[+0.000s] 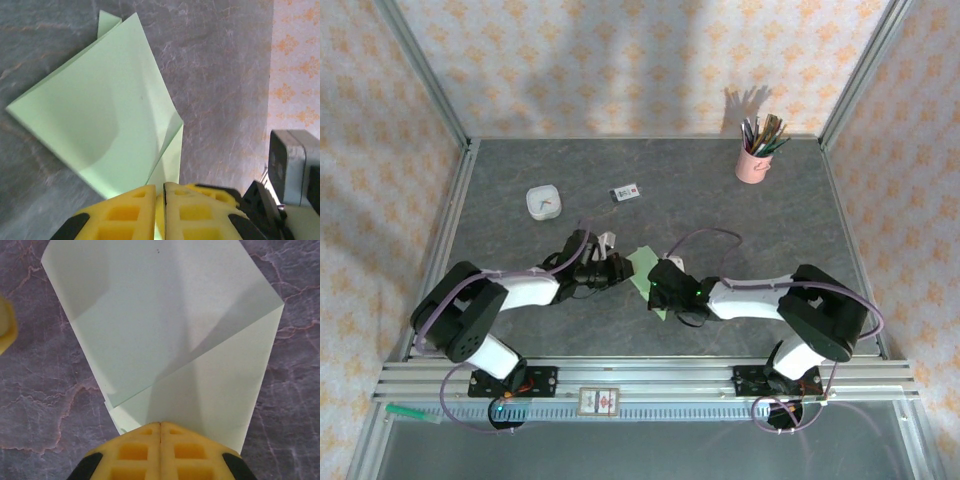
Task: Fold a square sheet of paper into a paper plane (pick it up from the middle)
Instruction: Perform the fifth fold on the wing at the bottom-center of the table.
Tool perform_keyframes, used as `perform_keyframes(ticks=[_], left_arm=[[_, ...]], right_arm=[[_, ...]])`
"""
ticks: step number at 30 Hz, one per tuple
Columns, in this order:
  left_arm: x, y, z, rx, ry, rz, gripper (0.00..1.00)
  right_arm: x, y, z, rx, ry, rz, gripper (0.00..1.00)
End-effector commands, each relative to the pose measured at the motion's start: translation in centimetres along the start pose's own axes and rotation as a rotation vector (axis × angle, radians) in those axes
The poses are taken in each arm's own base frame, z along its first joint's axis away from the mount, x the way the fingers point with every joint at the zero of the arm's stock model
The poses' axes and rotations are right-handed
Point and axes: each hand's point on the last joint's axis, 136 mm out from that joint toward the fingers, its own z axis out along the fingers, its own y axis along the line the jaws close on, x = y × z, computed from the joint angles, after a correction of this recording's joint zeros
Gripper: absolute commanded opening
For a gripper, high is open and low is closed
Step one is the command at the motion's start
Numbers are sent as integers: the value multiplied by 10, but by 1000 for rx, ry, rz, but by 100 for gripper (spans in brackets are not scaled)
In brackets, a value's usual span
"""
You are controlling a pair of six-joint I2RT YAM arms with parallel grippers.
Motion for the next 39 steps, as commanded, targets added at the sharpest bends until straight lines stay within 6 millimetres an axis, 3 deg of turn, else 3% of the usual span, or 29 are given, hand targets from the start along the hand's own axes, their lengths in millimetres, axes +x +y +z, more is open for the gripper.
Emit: perform_keyframes(ticks=[1, 9, 15, 19, 25, 28, 31, 35, 39], left_arm=[[-11, -5, 11, -17, 8, 63, 14], [-12, 8, 26, -75, 46, 86, 15], [-19, 27, 40, -163, 78, 137, 14], [-21, 28, 49, -165, 116, 184, 14], [-22, 23, 62, -134, 177, 290, 14], [-26, 16, 62, -119, 174, 313, 15], [-37, -7, 55, -74, 135, 333, 17], [-52, -42, 32, -19, 30, 359, 22], [-47, -50, 11, -16, -37, 337, 23]], right_arm=[[-3, 5, 4, -13, -38, 87, 3], [-14, 19, 1, -67, -163, 316, 2], [-29, 30, -17, -96, -220, 298, 5], [-33, 18, -29, -59, -215, 236, 9], [-41, -18, -33, -21, -125, 156, 20], [-46, -29, -33, -47, -108, 175, 26], [-53, -35, -38, -72, -129, 193, 30], [-55, -44, -42, -34, -142, 176, 33], [-56, -52, -45, 1, -158, 166, 36]])
